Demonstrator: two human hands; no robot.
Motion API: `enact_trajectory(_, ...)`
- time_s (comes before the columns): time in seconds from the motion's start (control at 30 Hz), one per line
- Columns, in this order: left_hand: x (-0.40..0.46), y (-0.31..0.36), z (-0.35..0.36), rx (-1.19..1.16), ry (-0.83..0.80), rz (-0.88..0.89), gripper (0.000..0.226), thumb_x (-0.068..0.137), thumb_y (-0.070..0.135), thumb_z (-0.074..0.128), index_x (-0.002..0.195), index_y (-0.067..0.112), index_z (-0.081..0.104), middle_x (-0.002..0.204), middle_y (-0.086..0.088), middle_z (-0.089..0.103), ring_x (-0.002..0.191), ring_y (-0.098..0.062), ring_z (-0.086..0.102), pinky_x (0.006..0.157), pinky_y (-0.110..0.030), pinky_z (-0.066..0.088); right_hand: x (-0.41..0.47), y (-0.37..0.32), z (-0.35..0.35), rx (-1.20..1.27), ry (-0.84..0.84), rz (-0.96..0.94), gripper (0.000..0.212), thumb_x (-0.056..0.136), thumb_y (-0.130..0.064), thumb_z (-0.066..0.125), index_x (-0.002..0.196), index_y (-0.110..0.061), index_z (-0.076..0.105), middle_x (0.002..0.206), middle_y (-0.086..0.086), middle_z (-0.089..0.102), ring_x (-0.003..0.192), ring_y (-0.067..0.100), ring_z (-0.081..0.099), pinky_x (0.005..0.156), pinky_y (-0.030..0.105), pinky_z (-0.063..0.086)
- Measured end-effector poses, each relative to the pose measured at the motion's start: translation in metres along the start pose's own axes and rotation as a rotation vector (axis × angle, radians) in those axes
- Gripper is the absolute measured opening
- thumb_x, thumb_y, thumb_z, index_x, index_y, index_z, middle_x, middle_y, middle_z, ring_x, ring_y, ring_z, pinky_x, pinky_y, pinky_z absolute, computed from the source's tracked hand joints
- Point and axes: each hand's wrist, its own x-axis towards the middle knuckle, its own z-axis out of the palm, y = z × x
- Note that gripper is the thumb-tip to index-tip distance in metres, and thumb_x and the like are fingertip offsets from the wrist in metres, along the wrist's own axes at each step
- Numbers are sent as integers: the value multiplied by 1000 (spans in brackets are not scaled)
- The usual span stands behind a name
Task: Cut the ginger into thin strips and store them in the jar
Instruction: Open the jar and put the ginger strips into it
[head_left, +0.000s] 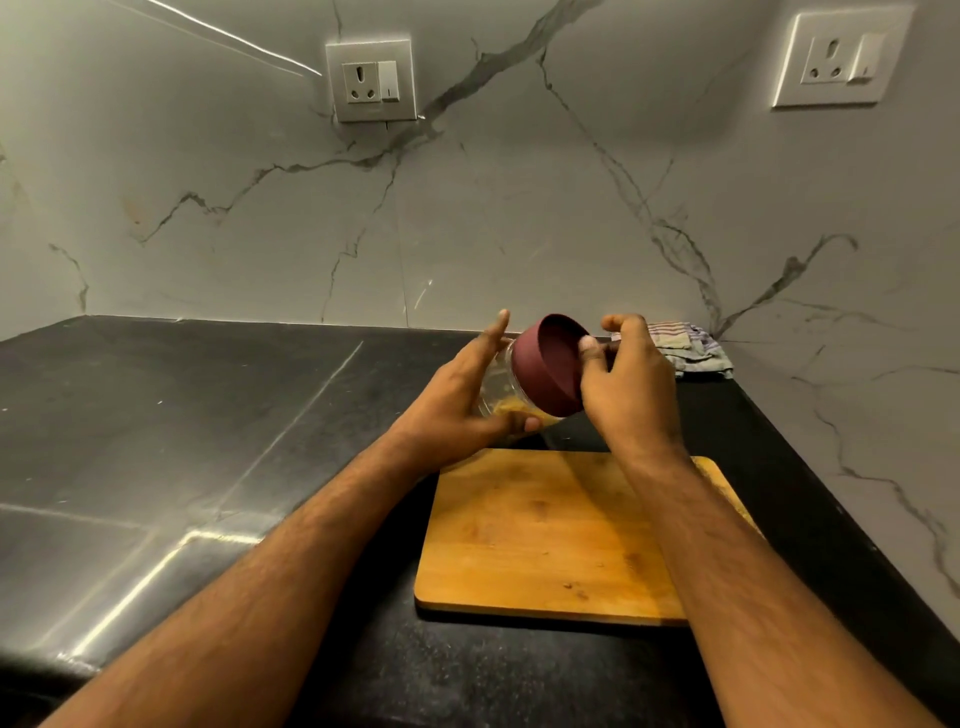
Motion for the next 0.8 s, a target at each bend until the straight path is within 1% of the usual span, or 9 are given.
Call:
enact_trajectory(0.07,0,0,0,-47,34,-49,112,75,40,85,160,26,13,150,2,43,137,-14,43,114,-42,41,-6,-10,-2,58,-113,-47,51,96,-56,37,136,-24,42,127,1,54,110,17,54,66,20,47)
enact_trajectory(0.17,-1,-1,-2,-130,74,-90,106,76,31,86,158,24,20,142,4,50,131,-8,49,108,-29,45,-14,-20,-2,-11,-370,-131,75,84,-75,33,145,-32,34,151,5,30,132,24,38,96,36,44)
enact_trajectory(0.23,-2,-2,-3,-219,84,-120,99,79,22,84,157,21,22,138,3,52,127,-6,53,104,-33,51,-16,-20,-2,-161,-440,-222,77,84,-70,47,149,-34,27,159,3,10,141,27,21,108,44,34)
enact_trajectory(0.27,-3,-2,-5,-274,81,-140,98,79,20,83,157,20,22,137,1,52,125,-6,55,103,-35,52,-15,-19,-2,-175,-415,-261,73,85,-62,54,148,-35,29,158,1,11,141,26,21,109,43,34)
enact_trajectory(0.4,-4,4,-12,-491,52,-251,95,75,27,85,153,20,31,138,-3,55,125,-14,57,105,-42,50,-10,-16,-7,24,-302,-309,56,87,-49,62,139,-33,47,143,-4,39,126,13,43,97,25,43)
enact_trajectory(0.53,-2,8,-14,-686,58,-282,66,83,38,77,138,11,53,128,-17,64,117,-31,65,102,-52,51,-10,-19,-10,140,-247,-305,56,87,-55,57,136,-30,47,130,-7,51,112,7,52,86,21,51)
enact_trajectory(0.6,-2,12,-12,-778,78,-306,72,79,58,74,132,11,59,126,-21,65,115,-38,64,100,-57,50,-10,-22,-9,174,-225,-281,61,86,-59,54,138,-30,43,131,-5,52,111,8,53,83,17,49)
enact_trajectory(0.67,-3,14,-10,-874,94,-357,80,72,68,73,133,18,59,128,-20,65,117,-39,63,96,-57,52,-12,-26,-8,211,-228,-261,58,87,-61,52,137,-33,42,127,-5,53,108,7,55,79,16,48)
enact_trajectory(0.8,-2,15,-10,-908,93,-372,85,74,63,76,138,12,54,132,-23,62,119,-41,62,95,-59,52,-17,-28,-7,209,-267,-232,51,88,-63,43,129,-34,46,115,-7,57,97,2,55,70,14,44)
